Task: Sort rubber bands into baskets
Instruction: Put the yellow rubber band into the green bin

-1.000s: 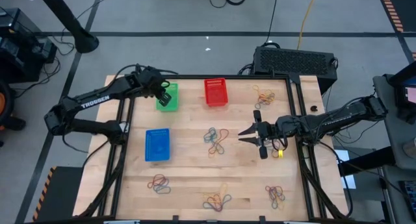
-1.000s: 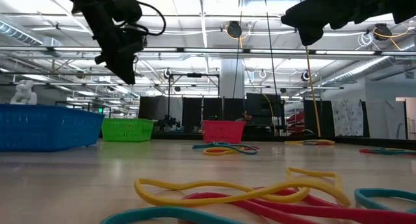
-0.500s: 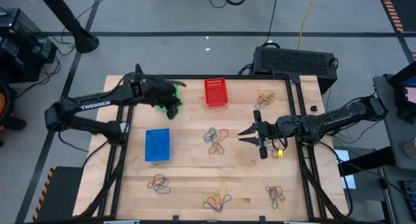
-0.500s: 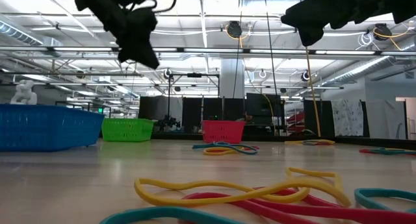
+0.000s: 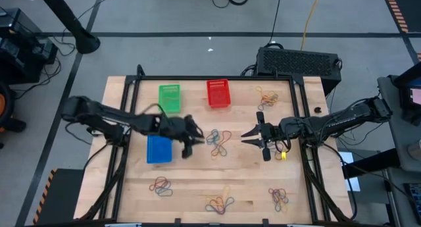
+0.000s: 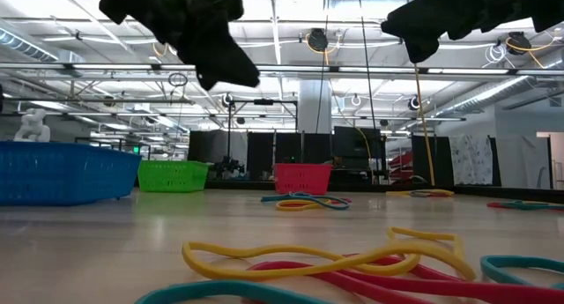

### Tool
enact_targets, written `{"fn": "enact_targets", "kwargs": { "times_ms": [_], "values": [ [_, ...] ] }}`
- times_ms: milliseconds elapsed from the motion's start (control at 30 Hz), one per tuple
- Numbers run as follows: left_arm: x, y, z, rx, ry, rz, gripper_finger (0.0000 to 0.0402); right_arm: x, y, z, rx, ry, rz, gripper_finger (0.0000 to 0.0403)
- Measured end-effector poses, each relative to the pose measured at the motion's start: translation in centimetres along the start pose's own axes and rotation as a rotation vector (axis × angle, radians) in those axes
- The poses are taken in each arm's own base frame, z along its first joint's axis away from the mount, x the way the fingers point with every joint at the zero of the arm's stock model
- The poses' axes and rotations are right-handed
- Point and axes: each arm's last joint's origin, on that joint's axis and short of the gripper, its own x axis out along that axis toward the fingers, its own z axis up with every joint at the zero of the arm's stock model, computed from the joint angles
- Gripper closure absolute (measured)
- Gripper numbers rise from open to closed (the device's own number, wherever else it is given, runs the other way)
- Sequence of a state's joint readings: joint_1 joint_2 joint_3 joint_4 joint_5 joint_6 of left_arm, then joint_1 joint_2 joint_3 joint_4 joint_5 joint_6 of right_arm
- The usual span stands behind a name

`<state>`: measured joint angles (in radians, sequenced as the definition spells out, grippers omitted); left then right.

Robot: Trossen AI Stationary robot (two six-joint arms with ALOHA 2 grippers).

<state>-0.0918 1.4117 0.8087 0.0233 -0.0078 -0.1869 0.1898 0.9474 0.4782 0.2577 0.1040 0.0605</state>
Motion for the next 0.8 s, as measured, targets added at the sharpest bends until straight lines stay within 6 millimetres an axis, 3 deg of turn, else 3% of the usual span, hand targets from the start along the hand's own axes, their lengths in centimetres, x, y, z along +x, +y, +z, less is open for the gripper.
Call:
{"fn": "enact_targets", "kwargs": {
  "times_ms": [233, 400, 500, 600, 800],
  "values": [
    [5.1, -3.9, -1.6, 0.037, 0.033, 0.041, 0.0304, 0.0, 0.0, 0.0, 0.000, 0.000, 0.000, 0.0323],
    [7.4, -5.9, -0.7, 0.064, 0.018, 0.080, 0.0304, 0.0, 0.0, 0.0, 0.001, 0.000, 0.000, 0.0323],
    [8.6, -6.3, -0.8, 0.075, 0.052, 0.155, 0.0304, 0.0, 0.0, 0.0, 0.007, -0.001, 0.000, 0.0323],
    [9.8, -5.9, -2.1, 0.032, 0.121, 0.228, 0.0304, 0.0, 0.0, 0.0, 0.007, 0.000, 0.000, 0.0323],
    [11.2, -5.5, -3.6, -0.038, 0.163, 0.253, 0.0304, 0.3, 0.0, -0.7, 0.001, 0.063, -0.004, 0.0323]
  ]
}}
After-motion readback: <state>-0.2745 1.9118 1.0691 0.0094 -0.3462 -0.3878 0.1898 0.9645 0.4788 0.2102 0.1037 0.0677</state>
